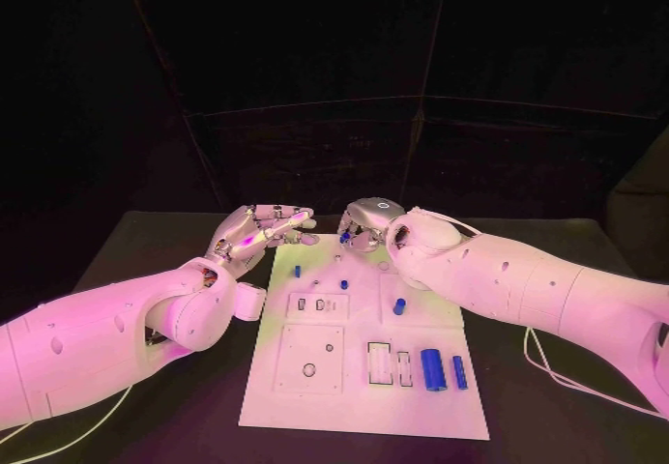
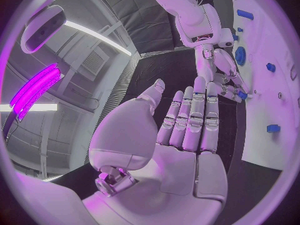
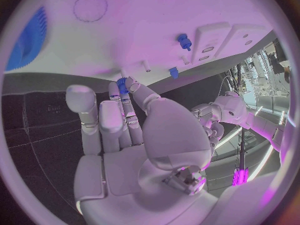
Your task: Assemble the parts on the task board
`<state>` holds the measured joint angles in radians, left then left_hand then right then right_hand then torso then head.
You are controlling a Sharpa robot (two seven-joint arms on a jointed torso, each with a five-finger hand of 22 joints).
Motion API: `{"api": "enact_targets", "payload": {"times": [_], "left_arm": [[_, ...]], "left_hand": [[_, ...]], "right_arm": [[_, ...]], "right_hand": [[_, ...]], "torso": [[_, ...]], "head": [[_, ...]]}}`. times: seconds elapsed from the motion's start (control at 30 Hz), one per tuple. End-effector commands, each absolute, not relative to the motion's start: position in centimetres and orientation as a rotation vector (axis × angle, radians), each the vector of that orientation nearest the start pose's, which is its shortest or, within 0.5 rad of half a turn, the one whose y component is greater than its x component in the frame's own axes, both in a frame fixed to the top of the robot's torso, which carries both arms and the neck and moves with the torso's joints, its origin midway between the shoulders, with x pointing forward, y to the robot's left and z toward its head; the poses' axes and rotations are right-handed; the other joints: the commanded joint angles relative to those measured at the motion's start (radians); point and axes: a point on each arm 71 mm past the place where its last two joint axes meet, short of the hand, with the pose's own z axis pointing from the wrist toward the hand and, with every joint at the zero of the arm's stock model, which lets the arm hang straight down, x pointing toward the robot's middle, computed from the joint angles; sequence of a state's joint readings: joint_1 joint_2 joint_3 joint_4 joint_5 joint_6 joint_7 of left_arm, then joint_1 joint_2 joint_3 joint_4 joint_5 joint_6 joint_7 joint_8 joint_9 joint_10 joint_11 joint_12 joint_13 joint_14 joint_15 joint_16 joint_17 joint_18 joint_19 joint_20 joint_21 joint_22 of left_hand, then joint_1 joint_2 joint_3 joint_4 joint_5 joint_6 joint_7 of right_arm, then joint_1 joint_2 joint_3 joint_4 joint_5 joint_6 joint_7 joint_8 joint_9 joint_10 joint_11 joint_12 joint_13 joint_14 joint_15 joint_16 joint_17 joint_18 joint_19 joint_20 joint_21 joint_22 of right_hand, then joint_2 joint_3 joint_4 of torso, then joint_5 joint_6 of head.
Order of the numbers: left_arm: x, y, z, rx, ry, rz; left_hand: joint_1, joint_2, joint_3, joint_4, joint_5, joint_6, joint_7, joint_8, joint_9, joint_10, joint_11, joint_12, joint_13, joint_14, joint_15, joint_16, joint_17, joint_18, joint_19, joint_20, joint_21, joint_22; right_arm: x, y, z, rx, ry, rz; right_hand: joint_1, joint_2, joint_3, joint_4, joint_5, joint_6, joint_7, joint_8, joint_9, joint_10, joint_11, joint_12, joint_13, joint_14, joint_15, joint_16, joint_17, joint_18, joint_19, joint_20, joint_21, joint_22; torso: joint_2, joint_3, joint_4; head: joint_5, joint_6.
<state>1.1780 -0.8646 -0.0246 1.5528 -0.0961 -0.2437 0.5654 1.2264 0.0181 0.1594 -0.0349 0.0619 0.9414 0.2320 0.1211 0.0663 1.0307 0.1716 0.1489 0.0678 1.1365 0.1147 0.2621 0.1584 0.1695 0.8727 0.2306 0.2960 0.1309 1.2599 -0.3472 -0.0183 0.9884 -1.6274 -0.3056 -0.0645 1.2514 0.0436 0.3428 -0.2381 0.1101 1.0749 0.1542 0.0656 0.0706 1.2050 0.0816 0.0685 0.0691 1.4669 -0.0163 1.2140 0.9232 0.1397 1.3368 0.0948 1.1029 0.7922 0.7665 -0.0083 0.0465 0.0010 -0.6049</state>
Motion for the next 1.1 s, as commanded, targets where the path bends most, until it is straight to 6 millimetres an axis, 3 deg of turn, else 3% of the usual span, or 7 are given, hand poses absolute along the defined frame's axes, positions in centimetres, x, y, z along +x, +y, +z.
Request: {"api": "enact_targets", "payload": {"times": [0.03,0.73,0.87,0.97,1.1], "left_arm": [[47.98,20.66,-16.54,-0.897,1.324,-1.713],[48.53,21.24,-16.53,-0.901,1.323,-1.692],[48.54,21.24,-16.53,-0.901,1.324,-1.692],[48.55,21.26,-16.54,-0.901,1.324,-1.692],[48.56,21.27,-16.54,-0.902,1.324,-1.691]], "left_hand": [[-0.001,0.011,0.001,-0.008,0.005,-0.004,0.002,-0.004,-0.001,-0.005,0.002,-0.005,-0.001,-0.008,0.004,-0.006,0.001,0.014,0.001,0.003,-0.005,-0.002],[-0.001,0.014,0.003,-0.009,0.005,-0.005,0.003,-0.005,-0.001,-0.006,0.002,-0.006,-0.002,-0.009,0.004,-0.007,0.002,0.014,0.0,0.004,-0.006,-0.003],[-0.001,0.014,0.003,-0.009,0.005,-0.005,0.003,-0.005,-0.001,-0.006,0.002,-0.006,-0.002,-0.009,0.004,-0.007,0.002,0.014,0.0,0.004,-0.006,-0.003],[-0.001,0.014,0.003,-0.009,0.005,-0.005,0.003,-0.005,-0.001,-0.006,0.002,-0.006,-0.002,-0.009,0.004,-0.007,0.002,0.014,0.0,0.004,-0.006,-0.003],[-0.001,0.014,0.003,-0.01,0.005,-0.005,0.003,-0.005,-0.001,-0.006,0.002,-0.007,-0.002,-0.009,0.004,-0.007,0.002,0.014,0.0,0.004,-0.006,-0.003]], "right_arm": [[57.04,-8.35,-17.02,-0.359,1.552,0.544],[57.03,-8.58,-16.97,-0.351,1.548,0.539],[57.06,-8.65,-16.92,-0.348,1.54,0.539],[57.09,-8.62,-16.89,-0.347,1.535,0.541],[57.08,-8.56,-16.84,-0.346,1.529,0.543]], "right_hand": [[-0.005,-0.005,0.001,0.006,0.0,-0.008,0.0,-0.002,0.0,-0.008,0.001,-0.007,-0.002,0.011,0.008,0.004,-0.001,-0.005,-0.008,-0.001,0.005,0.001],[-0.01,-0.011,0.003,0.012,0.0,-0.013,0.0,-0.002,-0.001,-0.015,0.002,-0.006,-0.002,0.01,0.01,0.005,-0.002,-0.004,-0.011,0.0,0.005,0.0],[-0.021,-0.03,0.002,0.022,-0.002,-0.036,0.008,-0.005,-0.004,-0.061,0.012,-0.009,-0.006,0.002,0.02,-0.007,-0.024,-0.001,-0.025,0.005,-0.009,-0.023],[-0.029,-0.063,-0.02,0.032,0.0,-0.126,0.018,-0.006,-0.009,-0.164,0.029,-0.007,-0.008,-0.016,0.033,-0.048,-0.091,0.01,-0.061,0.019,-0.056,-0.092],[-0.025,-0.075,-0.051,0.048,0.003,-0.168,0.019,-0.005,-0.006,-0.211,0.031,-0.002,-0.006,-0.021,0.036,-0.066,-0.119,0.016,-0.075,0.025,-0.078,-0.123]], "torso": [[-0.001,-0.0007,-0.0017],[0.0,-0.0008,-0.0024],[0.0,-0.0014,-0.0014],[0.0,-0.0018,-0.0011],[0.001,-0.0011,-0.0007]], "head": [[0.002,-0.002],[0.001,-0.005],[-0.001,-0.003],[-0.001,-0.002],[-0.002,-0.002]]}}
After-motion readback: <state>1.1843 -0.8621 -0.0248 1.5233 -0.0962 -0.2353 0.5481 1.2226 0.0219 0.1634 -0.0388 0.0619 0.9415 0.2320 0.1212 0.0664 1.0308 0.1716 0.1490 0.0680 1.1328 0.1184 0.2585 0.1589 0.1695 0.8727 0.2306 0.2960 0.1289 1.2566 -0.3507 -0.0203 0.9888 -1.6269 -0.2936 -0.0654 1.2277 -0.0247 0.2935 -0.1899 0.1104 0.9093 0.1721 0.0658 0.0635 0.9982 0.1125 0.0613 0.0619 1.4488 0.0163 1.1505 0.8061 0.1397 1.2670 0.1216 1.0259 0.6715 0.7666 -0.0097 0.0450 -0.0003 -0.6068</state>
